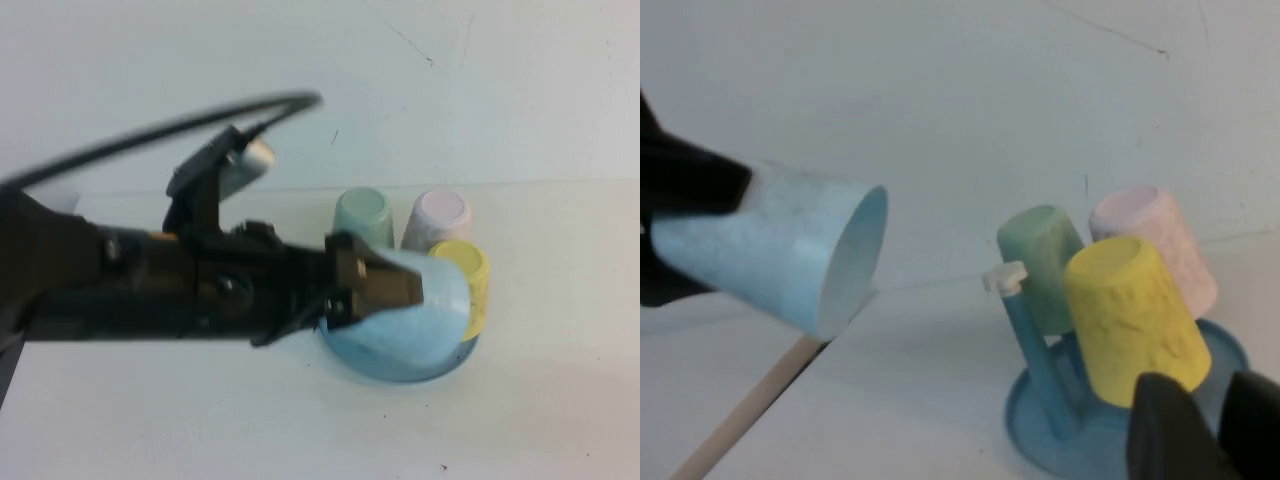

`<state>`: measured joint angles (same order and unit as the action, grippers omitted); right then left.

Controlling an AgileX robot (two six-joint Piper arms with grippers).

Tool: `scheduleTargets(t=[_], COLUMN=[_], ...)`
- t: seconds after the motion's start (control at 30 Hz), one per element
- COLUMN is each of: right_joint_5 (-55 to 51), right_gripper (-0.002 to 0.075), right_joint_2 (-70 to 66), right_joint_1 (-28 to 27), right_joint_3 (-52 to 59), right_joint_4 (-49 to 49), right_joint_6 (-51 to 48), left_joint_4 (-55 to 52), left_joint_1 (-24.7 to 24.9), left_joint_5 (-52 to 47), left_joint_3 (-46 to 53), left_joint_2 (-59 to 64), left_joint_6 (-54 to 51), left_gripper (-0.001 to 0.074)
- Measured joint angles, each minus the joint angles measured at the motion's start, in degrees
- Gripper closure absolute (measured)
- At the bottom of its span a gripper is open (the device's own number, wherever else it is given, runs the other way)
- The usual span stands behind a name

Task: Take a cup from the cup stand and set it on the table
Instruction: Hand over the cup

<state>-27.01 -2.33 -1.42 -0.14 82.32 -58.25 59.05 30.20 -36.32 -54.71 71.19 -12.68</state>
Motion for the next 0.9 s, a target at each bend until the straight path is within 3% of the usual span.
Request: scheduleTargets(t=[0.17, 0.27, 0.57, 0.9], right_joint_5=[-3.1, -7.18, -20.11, -38.33], right_gripper=[0.0398, 0.0328, 0.0299, 0.0298], right_joint_2=[-7.88, -13.8, -34.78, -60.48], right_joint_1=[0.0, 0.0, 0.0, 0.0], right_joint_3=[-1.75, -4.33, -16.09, -26.53], right_joint_4=[11.37, 13.59, 14.19, 14.19], right_joint_6=[-13.81, -21.74, -38.85, -46.76], left_joint_4=[26.97, 34.38, 36.3, 36.3], left_joint_1=[-7.03, -8.39, -8.69, -8.69], left_joint_5=[-7.26, -13.29, -24.66, -27.54], left_joint_3=[0.0, 0.0, -0.66, -7.65], left_joint_2=[4.04, 7.7, 17.72, 18.72], left_joint_6=[-20.4, -27.65, -30.82, -33.42], left_gripper=[0.0168, 0.0168, 0.0168, 0.0168])
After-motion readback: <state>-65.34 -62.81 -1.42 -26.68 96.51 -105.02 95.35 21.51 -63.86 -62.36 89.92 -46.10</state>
